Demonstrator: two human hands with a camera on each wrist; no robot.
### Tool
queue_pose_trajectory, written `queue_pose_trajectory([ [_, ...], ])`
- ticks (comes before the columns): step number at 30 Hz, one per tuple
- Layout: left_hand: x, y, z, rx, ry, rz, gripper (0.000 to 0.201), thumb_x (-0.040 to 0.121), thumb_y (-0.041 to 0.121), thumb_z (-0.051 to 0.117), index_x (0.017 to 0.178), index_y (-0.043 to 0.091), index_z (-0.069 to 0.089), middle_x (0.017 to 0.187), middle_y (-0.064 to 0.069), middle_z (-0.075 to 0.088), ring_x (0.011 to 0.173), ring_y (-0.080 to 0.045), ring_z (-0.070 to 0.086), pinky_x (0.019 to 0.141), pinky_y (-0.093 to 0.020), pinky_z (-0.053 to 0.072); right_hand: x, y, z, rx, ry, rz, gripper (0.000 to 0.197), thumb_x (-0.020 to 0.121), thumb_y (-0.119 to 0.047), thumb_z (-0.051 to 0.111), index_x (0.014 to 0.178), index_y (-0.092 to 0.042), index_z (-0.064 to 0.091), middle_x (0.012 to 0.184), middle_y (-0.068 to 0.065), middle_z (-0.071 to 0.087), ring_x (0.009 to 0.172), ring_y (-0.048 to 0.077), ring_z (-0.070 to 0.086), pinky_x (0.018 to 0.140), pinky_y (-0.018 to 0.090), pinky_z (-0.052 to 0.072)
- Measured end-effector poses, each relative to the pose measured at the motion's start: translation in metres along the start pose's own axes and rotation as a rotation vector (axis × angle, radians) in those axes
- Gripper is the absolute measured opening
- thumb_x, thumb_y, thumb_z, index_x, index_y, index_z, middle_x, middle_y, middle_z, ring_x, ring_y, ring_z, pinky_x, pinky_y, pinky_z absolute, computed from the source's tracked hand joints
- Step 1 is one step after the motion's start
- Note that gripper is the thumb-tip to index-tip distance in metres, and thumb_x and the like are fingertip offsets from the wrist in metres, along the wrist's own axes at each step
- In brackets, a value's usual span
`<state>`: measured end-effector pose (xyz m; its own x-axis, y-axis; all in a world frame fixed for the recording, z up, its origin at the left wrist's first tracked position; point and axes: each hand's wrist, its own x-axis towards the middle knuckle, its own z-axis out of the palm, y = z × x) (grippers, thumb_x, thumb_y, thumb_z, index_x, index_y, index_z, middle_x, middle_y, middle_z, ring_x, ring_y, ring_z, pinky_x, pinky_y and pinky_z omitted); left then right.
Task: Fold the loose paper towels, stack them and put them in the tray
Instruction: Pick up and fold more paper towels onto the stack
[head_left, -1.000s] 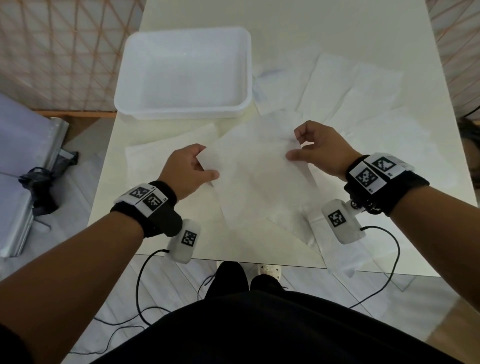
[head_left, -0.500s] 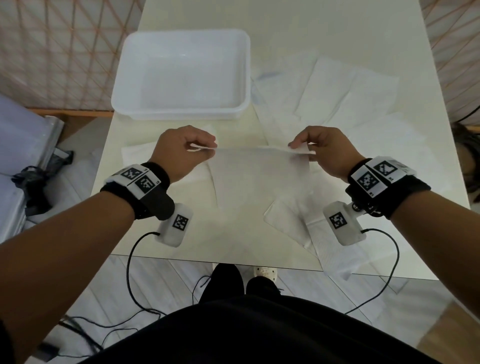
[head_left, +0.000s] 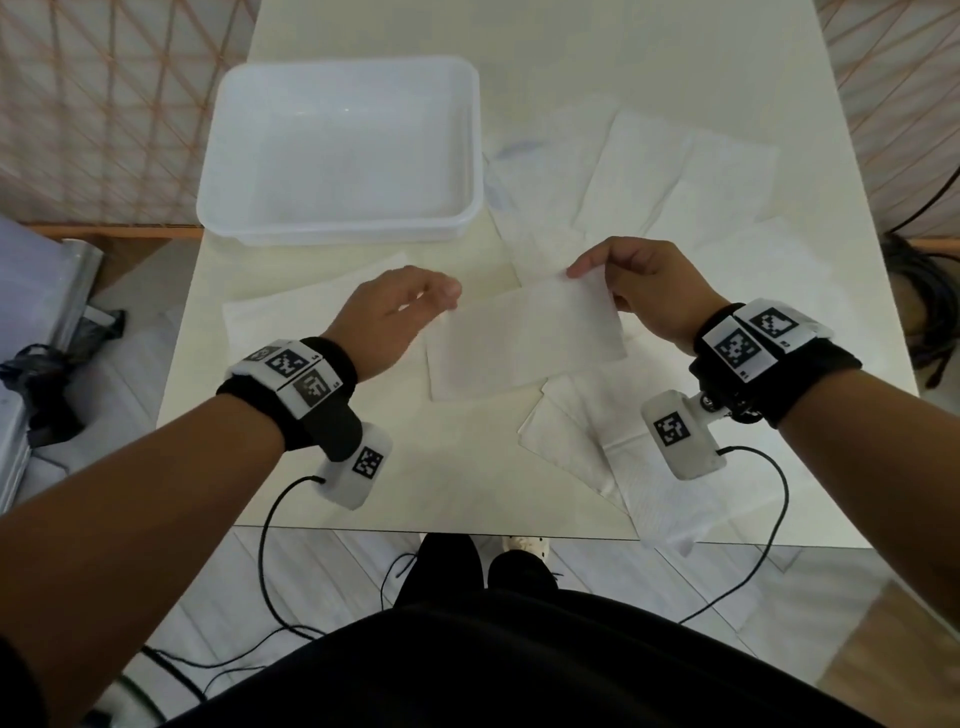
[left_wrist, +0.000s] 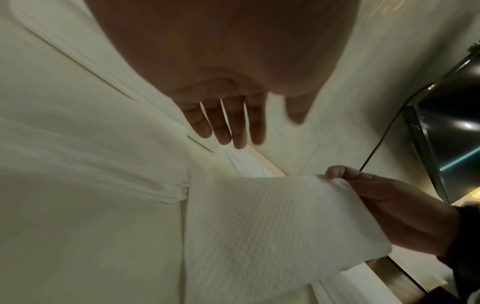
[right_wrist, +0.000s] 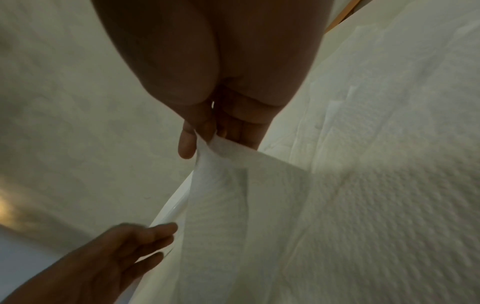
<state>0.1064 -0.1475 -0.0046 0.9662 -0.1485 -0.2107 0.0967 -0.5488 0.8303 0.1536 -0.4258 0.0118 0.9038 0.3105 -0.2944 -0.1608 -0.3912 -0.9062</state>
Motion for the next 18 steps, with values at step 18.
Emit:
queue_pose_trajectory([
  [18,0.003,-0.004,0.003,0.086,-0.080,-0.127,0.014,0.085,0.033,0.070,0.089,0.023,0.061,0.079,0.011,0.061,0.071,-0.004,0.056,0.068,-0.016,0.040,-0.006,0.005,0.007,0.054,0.114,0.033,0.007,0.087,-0.012,0.064,0.088,-0.016,0.068,0.091,0.010,0.064,0.078,0.015,0.060,0.073,0.037,0.053],
])
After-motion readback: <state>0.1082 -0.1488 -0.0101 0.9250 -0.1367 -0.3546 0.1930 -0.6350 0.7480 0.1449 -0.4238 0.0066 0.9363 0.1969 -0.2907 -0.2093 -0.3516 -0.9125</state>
